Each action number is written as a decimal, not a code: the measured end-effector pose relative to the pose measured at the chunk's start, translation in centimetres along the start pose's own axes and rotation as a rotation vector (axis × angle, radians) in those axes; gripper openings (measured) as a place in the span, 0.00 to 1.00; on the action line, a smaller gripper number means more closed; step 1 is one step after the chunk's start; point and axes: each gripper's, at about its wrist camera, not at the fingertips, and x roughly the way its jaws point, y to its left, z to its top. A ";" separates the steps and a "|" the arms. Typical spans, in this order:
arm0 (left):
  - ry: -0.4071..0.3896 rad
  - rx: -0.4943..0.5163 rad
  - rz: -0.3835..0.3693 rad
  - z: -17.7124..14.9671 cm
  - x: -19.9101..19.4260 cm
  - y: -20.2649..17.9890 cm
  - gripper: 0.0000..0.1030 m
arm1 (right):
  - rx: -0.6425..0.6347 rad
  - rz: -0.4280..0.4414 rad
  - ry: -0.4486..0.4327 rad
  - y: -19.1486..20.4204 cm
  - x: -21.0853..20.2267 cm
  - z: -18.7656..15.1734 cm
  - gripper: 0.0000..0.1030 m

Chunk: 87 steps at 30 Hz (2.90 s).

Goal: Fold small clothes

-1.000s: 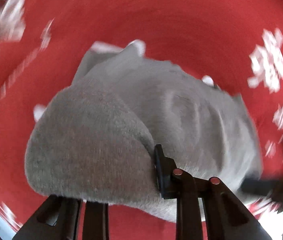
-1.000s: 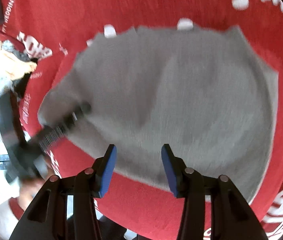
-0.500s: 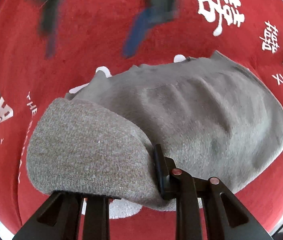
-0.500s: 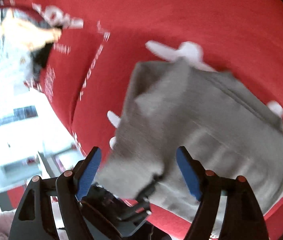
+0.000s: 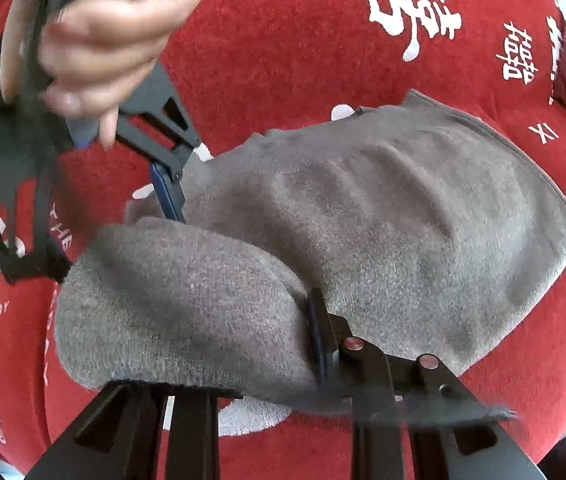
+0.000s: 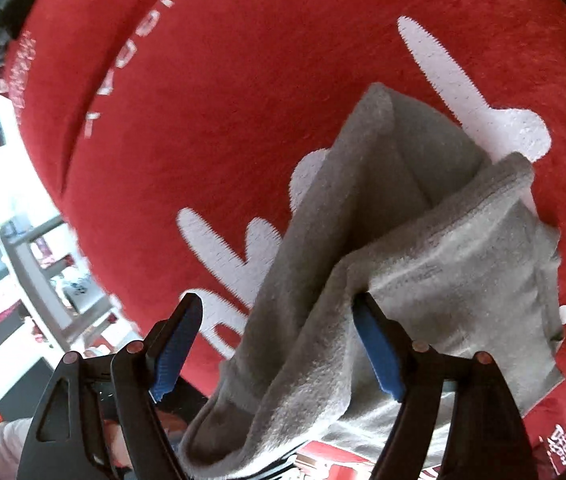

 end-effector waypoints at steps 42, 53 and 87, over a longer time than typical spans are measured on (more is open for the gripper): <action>-0.066 0.475 -0.316 7.2 -2.9 -22.7 0.20 | 0.745 0.694 -0.890 -32.7 6.3 -41.1 0.13; -0.009 0.424 -0.284 6.4 -3.2 -22.7 0.30 | 0.866 0.652 -0.829 -32.2 7.7 -42.2 0.30; 0.376 -0.185 -0.336 3.8 3.4 -7.7 0.68 | 0.711 0.386 -0.694 -22.7 12.3 -46.6 0.05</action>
